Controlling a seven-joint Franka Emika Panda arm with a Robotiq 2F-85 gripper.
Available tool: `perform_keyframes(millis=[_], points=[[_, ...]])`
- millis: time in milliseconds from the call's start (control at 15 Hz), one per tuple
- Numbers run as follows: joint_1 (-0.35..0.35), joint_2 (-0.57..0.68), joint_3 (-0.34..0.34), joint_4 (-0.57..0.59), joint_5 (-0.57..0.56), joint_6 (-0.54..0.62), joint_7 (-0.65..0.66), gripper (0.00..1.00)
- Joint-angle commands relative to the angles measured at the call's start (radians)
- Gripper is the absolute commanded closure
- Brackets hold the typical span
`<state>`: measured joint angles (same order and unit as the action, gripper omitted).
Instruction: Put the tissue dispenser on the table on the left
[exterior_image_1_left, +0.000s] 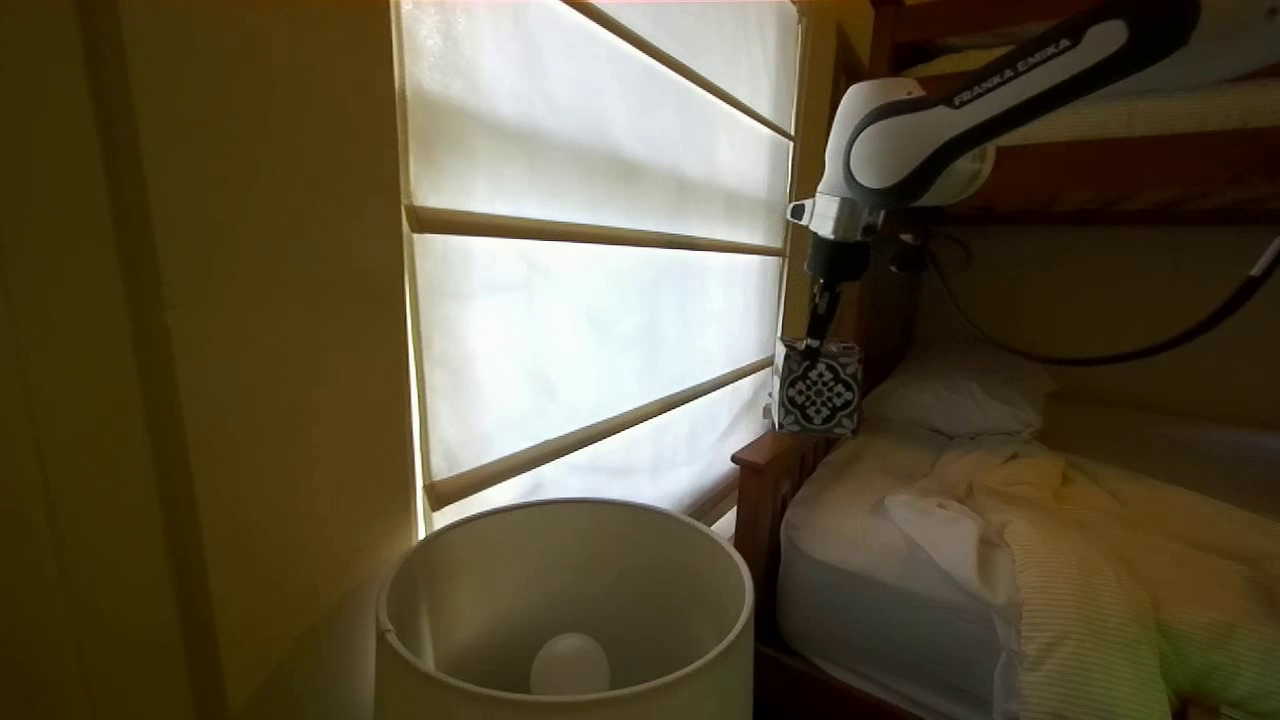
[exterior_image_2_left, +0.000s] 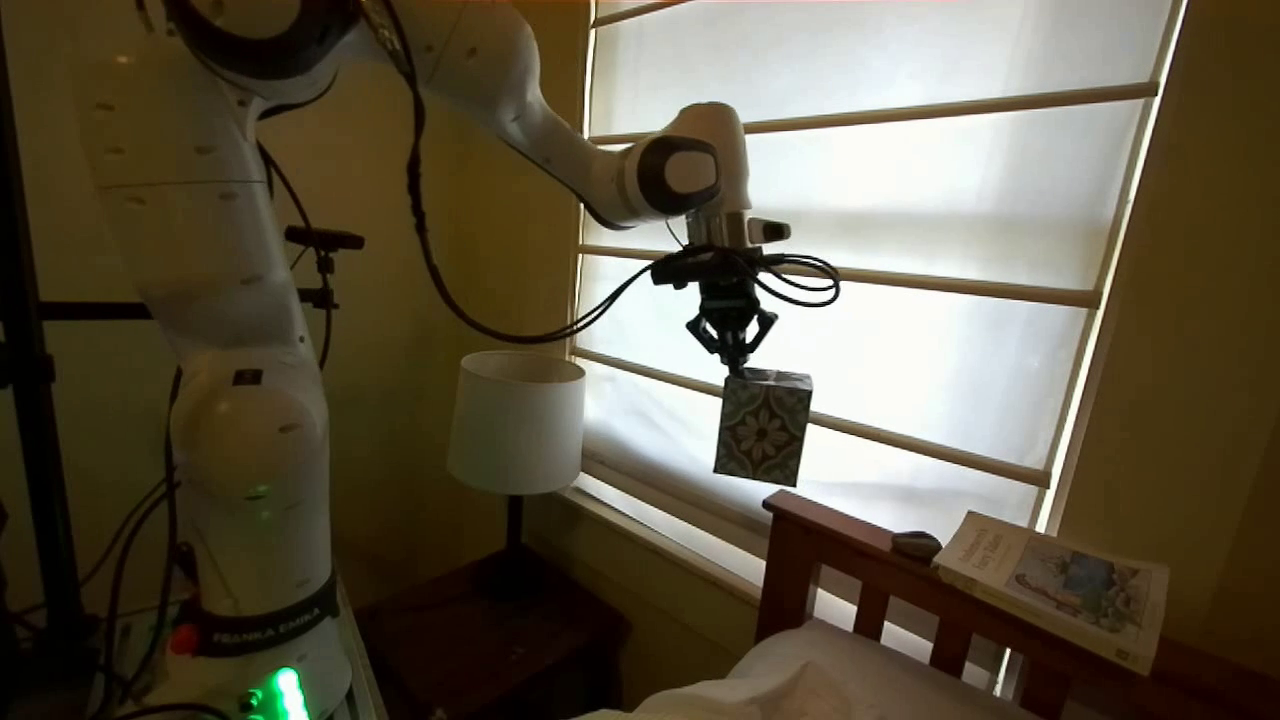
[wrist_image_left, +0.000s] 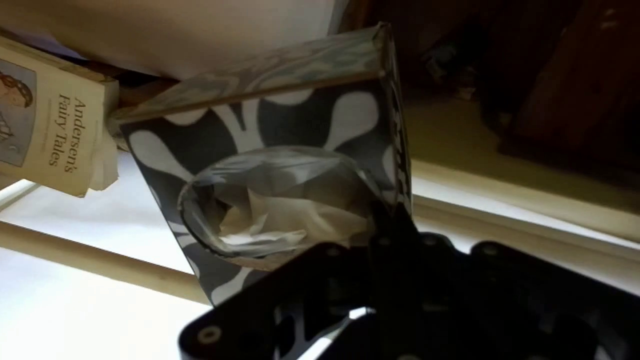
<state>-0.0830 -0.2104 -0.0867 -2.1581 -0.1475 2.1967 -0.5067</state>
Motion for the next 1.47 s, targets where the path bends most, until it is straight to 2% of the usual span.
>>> perform_keyframes(millis=[0,200,400,533,667,800,867,1000,1400], points=[[0.069,-0.203,0.011,-0.197,0.0,0.008,-0.111,0.99],[0.154,-0.281,0.037,-0.306,0.014,0.033,-0.163,0.99],[0.243,-0.292,0.048,-0.382,0.021,0.072,-0.227,0.99],[0.29,-0.26,0.035,-0.422,0.026,0.127,-0.3,0.99],[0.324,-0.184,0.009,-0.458,0.052,0.259,-0.39,0.99],[0.36,-0.096,-0.012,-0.447,0.137,0.309,-0.457,0.99],[0.309,-0.174,0.035,-0.461,0.079,0.25,-0.381,0.99],[0.306,-0.134,0.039,-0.459,0.088,0.265,-0.392,0.97],[0.305,-0.152,0.038,-0.456,0.087,0.263,-0.391,0.99]])
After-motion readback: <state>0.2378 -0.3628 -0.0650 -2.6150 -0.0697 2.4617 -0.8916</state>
